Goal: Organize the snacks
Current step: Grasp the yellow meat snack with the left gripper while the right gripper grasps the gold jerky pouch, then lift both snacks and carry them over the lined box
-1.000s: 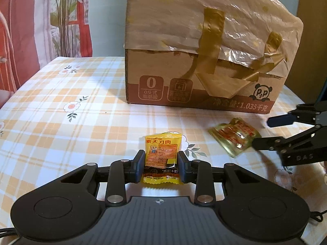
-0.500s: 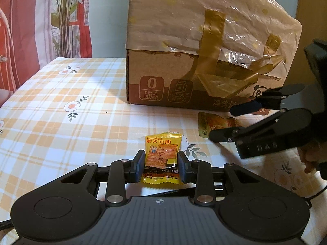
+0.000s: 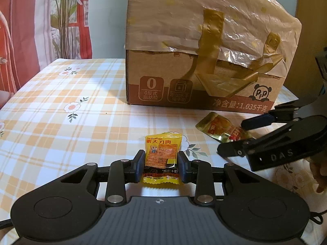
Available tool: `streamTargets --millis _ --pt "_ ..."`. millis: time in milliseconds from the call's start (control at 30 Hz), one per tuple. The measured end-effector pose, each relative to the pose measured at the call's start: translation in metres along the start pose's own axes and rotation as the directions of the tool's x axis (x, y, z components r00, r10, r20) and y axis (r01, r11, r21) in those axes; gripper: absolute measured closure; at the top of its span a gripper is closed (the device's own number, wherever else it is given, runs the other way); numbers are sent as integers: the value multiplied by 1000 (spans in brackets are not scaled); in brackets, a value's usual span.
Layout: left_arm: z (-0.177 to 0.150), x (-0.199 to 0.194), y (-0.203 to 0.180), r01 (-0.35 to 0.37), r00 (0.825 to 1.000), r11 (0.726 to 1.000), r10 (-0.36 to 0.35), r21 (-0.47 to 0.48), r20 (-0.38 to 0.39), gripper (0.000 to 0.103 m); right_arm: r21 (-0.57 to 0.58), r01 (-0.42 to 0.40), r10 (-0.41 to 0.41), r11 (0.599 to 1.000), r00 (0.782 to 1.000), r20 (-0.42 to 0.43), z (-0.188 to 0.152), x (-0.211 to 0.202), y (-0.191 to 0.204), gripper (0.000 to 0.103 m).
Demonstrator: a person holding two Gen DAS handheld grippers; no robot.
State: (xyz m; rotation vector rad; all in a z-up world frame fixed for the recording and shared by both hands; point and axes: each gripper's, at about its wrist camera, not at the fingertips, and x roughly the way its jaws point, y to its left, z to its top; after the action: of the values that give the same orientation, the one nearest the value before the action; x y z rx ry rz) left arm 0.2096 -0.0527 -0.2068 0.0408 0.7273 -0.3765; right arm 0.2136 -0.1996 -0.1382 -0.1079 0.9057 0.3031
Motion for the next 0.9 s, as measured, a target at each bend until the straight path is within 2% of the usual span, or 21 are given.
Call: streamTargets --millis 100,233,433,500,567,767,900 --pt "0 0 0 -3 1000 1000 3 6 1 67 3 -6 6 1000 1000 -16 0 -3 3 27" --pt "0 0 1 4 1000 1000 -4 0 1 67 19 21 -21 1000 1000 14 0 0 -1 29" --pt "0 0 1 2 1000 1000 -2 3 1 67 -14 12 -11 1000 998 66 -4 4 -1 29" --pt "0 0 1 1 1000 1000 -1 5 1 67 -8 9 -9 1000 996 86 -9 3 -2 33" --pt "0 0 1 0 1000 1000 0 7 1 67 -1 13 -13 1000 995 103 -12 -1 -3 48" --pt "-1 0 -1 -11 1000 1000 11 22 2 67 49 -6 -3 999 985 171 -28 -11 -10 58" --pt "-1 0 -2 -17 1000 999 17 29 1 67 46 -10 0 999 979 204 -36 -18 -6 60"
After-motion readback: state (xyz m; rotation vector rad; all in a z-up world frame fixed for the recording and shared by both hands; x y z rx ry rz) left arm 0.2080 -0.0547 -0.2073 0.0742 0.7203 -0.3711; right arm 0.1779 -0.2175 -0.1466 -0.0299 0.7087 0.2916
